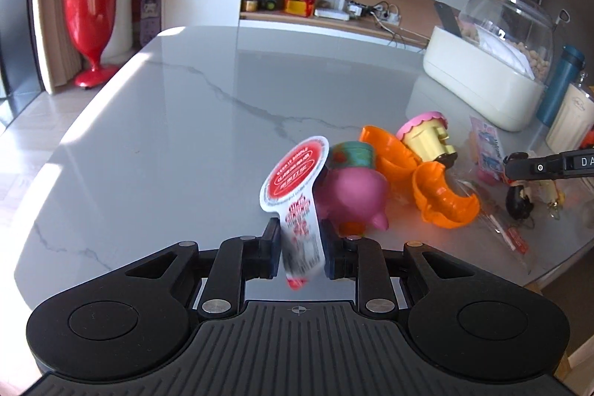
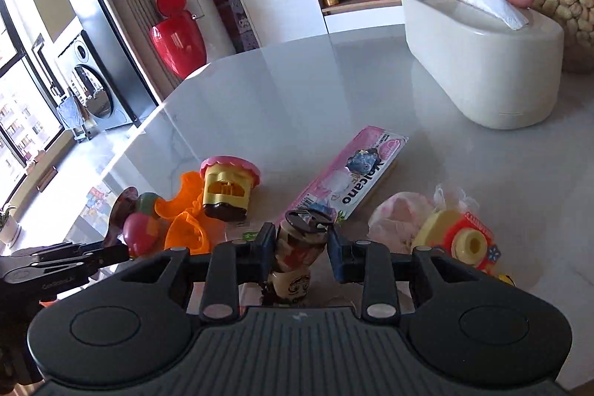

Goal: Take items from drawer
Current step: 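Lower the packet and figurine onto the counter and open both tools, then push the empty wooden drawer closed with both tools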

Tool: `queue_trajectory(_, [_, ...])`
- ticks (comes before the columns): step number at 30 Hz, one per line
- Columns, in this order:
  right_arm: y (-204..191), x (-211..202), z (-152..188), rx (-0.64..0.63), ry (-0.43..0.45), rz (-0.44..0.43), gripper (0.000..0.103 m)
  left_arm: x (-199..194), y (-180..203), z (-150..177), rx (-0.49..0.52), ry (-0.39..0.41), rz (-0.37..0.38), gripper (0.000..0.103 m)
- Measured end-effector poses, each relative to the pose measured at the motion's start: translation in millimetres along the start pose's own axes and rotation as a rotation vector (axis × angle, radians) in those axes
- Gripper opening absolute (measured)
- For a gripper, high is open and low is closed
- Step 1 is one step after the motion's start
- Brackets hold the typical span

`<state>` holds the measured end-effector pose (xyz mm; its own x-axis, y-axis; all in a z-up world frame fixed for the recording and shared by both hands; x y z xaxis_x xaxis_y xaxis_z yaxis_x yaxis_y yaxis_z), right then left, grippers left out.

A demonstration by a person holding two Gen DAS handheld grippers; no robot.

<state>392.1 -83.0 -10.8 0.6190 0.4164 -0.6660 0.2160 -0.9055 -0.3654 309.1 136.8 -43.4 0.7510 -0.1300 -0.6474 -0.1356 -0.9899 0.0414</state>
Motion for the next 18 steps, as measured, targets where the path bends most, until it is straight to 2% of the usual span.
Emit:
queue_trajectory(6, [-5,17,11,-0.092,-0.019,0.075,0.028,2,2,-2,0.044,0.001,-0.042,0.025])
queue_trajectory(10, [-5,14,11,-0.085,-0.016,0.098,0.028,2,1,-2,0.045,0.001,-0.039,0.025])
queue_trajectory(14, [-12,-5,5,-0.098,0.032,0.111,0.030,-2,-3,-3,0.005,0.004,-0.027,0.026])
queue_trajectory(18, [-23,-44,3,-0.132,0.105,0.129,0.034,-16,-18,-6,-0.073,0.047,-0.029,0.026])
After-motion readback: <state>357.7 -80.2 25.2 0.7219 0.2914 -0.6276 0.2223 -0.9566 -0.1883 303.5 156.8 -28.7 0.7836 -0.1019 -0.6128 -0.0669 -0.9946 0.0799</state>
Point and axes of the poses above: each gripper's, at about its wrist camera, not at the fingertips, and x roughly the way its jaws point, y to its right, z to its underside, the point moved 8 cm from there along x, roughly the way its jaws point, and after that the axes turned 6 degrees about x, right-handed, at the moved point
